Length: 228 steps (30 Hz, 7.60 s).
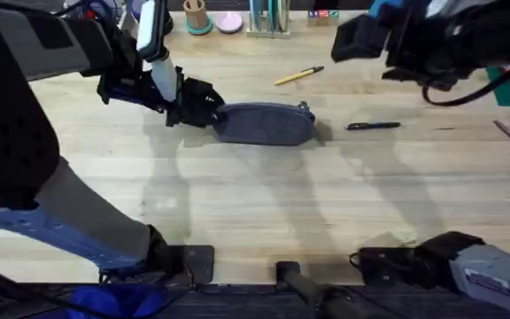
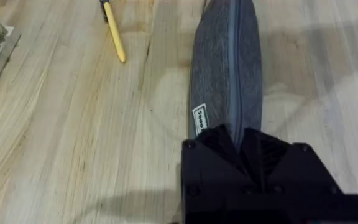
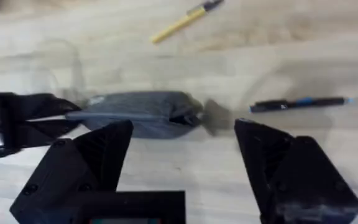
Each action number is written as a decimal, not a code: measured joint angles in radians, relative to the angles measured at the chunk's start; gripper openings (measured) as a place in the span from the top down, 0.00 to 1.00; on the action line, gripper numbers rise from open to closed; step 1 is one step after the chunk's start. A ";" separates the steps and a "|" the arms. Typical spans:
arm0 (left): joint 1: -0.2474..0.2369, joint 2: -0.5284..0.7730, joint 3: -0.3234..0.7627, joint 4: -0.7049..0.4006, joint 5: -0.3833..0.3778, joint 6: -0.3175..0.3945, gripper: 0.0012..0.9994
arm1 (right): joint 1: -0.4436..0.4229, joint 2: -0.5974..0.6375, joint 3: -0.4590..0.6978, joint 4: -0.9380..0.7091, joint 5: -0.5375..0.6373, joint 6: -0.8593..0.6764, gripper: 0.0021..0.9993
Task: Unzip the bag, pick up the pens from the table one at a time and place them inside, then zip the bag closed.
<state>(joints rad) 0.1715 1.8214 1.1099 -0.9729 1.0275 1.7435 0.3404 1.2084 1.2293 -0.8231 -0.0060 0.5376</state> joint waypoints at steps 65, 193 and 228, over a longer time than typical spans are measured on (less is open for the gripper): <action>0.000 0.000 0.000 0.000 0.000 0.000 0.96 | 0.108 0.422 0.000 0.111 -0.096 -0.010 0.77; -0.003 0.000 0.000 0.007 -0.011 0.000 0.96 | 0.390 0.635 0.212 0.432 -0.125 0.062 0.97; -0.004 0.000 0.000 0.001 -0.010 0.000 0.96 | 0.447 0.636 0.242 0.406 -0.076 0.110 0.97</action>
<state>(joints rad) 0.1677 1.8214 1.1103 -0.9723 1.0176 1.7435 0.7877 1.8439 1.4718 -0.4166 -0.0825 0.6475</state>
